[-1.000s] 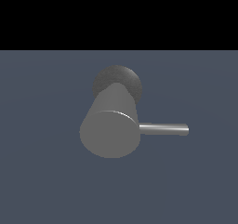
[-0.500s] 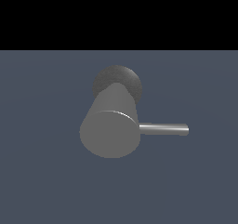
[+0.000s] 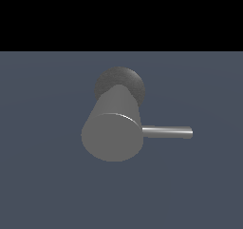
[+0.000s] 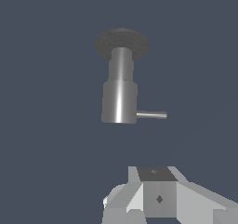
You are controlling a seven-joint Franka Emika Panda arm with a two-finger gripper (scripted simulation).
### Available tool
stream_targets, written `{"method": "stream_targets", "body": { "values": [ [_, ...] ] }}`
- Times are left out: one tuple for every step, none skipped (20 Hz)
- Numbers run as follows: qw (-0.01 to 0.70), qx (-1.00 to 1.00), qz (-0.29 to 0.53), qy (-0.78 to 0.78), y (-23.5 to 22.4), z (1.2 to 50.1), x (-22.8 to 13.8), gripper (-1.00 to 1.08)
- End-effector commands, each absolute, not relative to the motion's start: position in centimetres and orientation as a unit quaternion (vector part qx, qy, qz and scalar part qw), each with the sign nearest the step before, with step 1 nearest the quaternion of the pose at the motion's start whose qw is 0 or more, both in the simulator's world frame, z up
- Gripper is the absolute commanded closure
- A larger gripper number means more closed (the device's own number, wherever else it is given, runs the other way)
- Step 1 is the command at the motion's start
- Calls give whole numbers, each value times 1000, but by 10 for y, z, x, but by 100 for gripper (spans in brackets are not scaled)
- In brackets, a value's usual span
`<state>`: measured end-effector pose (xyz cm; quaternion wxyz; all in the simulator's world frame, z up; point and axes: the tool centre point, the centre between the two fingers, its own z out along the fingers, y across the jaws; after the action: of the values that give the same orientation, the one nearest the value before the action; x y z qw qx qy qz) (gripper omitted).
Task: Turn on the faucet by rotating a designated handle.
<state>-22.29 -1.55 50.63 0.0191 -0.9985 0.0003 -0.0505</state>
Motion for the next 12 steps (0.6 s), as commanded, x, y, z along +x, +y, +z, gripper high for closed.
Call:
{"method": "stream_targets", "body": {
  "values": [
    [32, -998, -57, 1, -17, 508, -223, 108],
    [38, -997, -61, 0, -17, 509, -223, 108],
    [46, -997, -64, 1, -18, 510, -223, 108],
    [55, -996, -69, 1, -19, 512, -223, 108],
    [65, -995, -74, 2, -20, 513, -223, 108],
    [75, -994, -79, 2, -21, 515, -223, 108],
    [87, -993, -85, 3, -23, 517, -223, 108],
    [99, -991, -92, 3, -24, 519, -223, 108],
    [112, -989, -99, 4, -26, 521, -222, 108],
    [127, -986, -107, 5, -28, 523, -222, 108],
    [142, -983, -115, 6, -30, 526, -222, 108],
    [158, -980, -124, 7, -32, 529, -222, 108]
  ]
}}
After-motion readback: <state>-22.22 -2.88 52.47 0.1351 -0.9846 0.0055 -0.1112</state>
